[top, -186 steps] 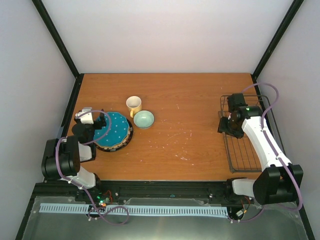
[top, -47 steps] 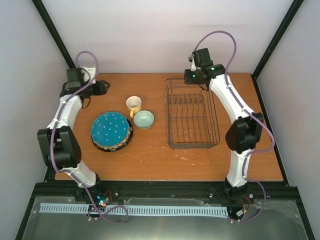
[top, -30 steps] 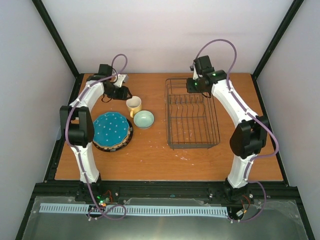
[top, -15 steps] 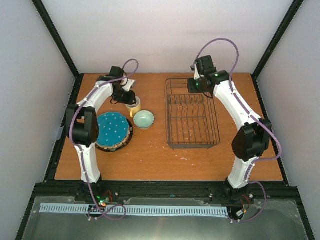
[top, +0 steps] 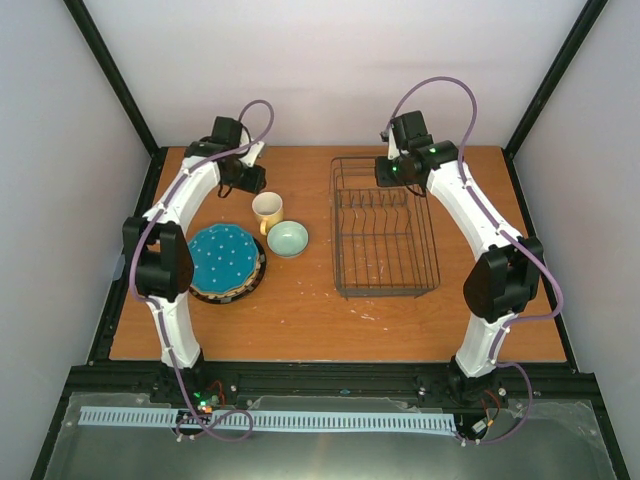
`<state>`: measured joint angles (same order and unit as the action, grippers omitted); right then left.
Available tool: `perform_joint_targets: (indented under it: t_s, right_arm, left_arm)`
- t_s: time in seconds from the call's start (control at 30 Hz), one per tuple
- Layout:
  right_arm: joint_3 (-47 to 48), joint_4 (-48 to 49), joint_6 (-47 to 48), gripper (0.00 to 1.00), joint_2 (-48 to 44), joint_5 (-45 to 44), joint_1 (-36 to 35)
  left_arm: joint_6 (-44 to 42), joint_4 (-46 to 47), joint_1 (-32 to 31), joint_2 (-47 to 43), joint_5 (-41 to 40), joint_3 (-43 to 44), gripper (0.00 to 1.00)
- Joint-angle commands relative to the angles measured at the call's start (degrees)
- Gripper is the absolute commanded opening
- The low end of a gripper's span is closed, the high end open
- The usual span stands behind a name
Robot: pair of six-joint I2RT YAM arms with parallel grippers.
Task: Load the mixed dishes into the dish rack
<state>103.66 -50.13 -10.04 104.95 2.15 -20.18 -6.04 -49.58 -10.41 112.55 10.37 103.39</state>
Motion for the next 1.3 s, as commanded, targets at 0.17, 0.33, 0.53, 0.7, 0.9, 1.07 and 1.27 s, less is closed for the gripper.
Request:
perform_joint_targets:
  t_s: [0.17,0.33,0.53,0.7,0.9,1.07,1.27]
  right_arm:
    - [1.5,-0.6,1.2,0.20,1.2,-0.3,0.1]
    - [1.4,-1.0,1.2,0.20,1.1,-0.2,0.3]
    - [1.5,-1.4,1.6,0.21,1.2,-0.4,0.4]
    - [1.6,-1.7,1.6,0.22,1.3,-0.3,0.5]
    - [1.8,-2.0,2.0,0.22,1.2,-0.7,0.6]
    - [2.0,-1.9,1.8,0.21,1.4,-0.2,0.7]
    - [3.9,1.3,0.1,0.21,0.2,4.4,1.2]
  left_arm:
    - [-2.8,0.7,0.0,-0.5,-4.6,-4.4,0.46]
    - [-3.0,1.8,-0.1,0.3,-5.2,-6.6,0.47]
    - [-2.3,2.4,0.0,4.3,-2.9,-5.8,0.46]
    - [-1.8,2.7,0.0,8.3,-0.7,-2.5,0.39]
    - [-1.2,1.6,-0.1,11.7,1.8,0.9,0.01]
    - [-0.3,0.7,0.0,9.1,0.8,4.9,0.01]
    - [1.6,7.9,0.0,-1.2,-9.1,9.1,0.01]
